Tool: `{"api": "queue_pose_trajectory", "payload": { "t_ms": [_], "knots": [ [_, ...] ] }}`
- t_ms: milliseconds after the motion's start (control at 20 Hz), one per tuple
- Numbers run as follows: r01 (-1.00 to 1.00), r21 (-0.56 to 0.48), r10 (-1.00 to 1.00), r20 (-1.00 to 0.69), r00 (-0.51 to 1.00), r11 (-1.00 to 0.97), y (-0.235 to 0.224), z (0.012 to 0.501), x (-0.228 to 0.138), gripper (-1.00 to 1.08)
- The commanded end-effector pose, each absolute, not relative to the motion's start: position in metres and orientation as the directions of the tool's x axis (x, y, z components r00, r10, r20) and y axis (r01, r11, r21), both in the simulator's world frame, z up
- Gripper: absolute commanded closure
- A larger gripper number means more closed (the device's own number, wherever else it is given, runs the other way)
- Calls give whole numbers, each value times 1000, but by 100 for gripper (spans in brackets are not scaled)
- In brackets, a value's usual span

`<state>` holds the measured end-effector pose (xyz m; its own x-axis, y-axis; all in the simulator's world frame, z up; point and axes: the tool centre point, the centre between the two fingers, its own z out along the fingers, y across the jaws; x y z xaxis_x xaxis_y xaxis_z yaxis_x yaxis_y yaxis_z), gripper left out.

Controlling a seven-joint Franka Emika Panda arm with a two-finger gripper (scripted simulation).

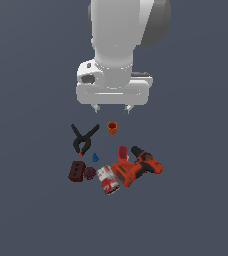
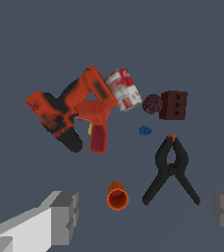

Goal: Pick up a designated object from a clutter of objects.

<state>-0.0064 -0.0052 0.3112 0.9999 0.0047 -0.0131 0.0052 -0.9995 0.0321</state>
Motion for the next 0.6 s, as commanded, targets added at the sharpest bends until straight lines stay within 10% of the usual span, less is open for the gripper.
{"api": "queue_pose_trajectory", "payload": {
  "t_ms": [0, 550],
  "knots": [
    [5, 32, 5, -13, 1000, -999, -5, 311, -6, -92],
    [-40, 2, -40, 33, 999, -999, -20, 330, 1, -92]
  ]
}}
